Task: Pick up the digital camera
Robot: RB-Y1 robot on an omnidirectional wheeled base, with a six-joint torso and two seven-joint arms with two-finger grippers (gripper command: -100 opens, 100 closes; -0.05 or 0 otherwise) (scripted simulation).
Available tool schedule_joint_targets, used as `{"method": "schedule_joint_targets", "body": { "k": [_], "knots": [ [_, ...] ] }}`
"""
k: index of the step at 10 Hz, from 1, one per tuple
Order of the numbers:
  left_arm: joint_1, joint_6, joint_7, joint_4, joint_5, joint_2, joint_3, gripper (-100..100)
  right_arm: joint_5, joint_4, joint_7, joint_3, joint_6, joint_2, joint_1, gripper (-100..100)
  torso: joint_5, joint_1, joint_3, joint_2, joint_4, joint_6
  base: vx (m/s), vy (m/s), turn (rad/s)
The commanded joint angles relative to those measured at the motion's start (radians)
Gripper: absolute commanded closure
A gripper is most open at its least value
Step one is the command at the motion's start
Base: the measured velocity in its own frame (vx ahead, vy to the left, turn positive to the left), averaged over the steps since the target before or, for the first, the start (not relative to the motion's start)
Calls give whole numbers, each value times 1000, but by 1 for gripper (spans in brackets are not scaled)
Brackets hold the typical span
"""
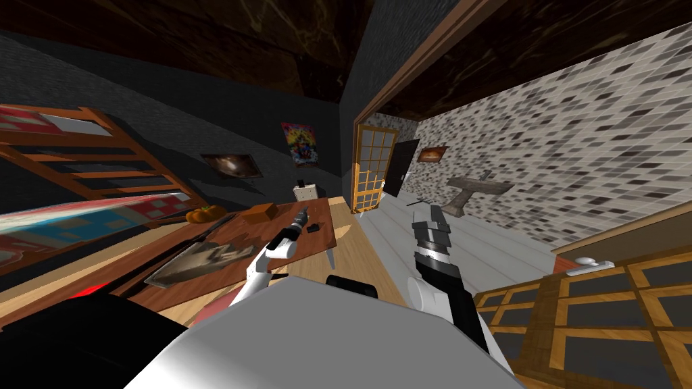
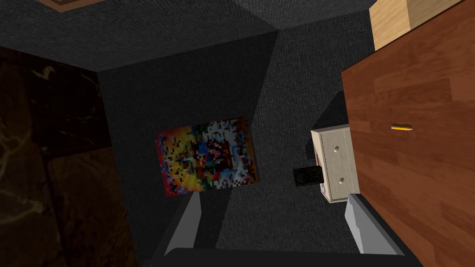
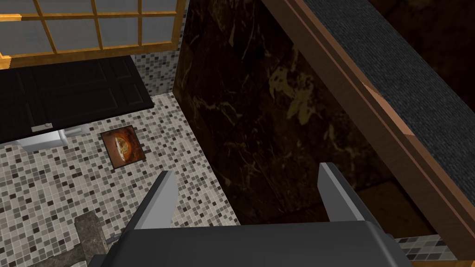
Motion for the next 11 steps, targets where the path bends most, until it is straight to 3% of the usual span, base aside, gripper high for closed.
{"method": "schedule_joint_targets", "body": {
  "k": [1,2,3,4,7,9,10,11],
  "knots": [
    [-11,50,-1,15,10,4,5,-100,0,0,0,0,0,0,0,0,0,0,0,0,0,0,38,-66,-22],
    [-11,55,-1,15,10,4,5,-100,0,0,0,0,0,0,0,0,0,0,0,0,0,0,16,-26,7],
    [-31,95,4,61,39,29,16,-100,0,0,0,0,0,0,0,0,0,2,1,2,0,0,31,-48,-52],
    [-31,111,4,61,39,29,16,-100,0,0,0,0,0,0,0,0,0,1,1,1,0,0,38,-46,-27],
    [-68,194,16,155,96,78,38,-100,0,0,0,0,0,0,0,0,0,1,0,1,0,0,41,-54,-45],
    [-68,226,16,155,96,78,38,-100,0,0,0,0,0,0,0,0,0,0,0,1,0,0,29,-43,-5],
    [-86,265,22,203,124,102,48,-100,0,0,0,0,0,0,0,0,0,2,1,2,0,0,22,-42,-55],
    [-86,283,22,203,124,102,48,-100,0,0,0,0,0,0,0,0,0,2,1,2,0,0,30,-39,-26]
  ]
}}
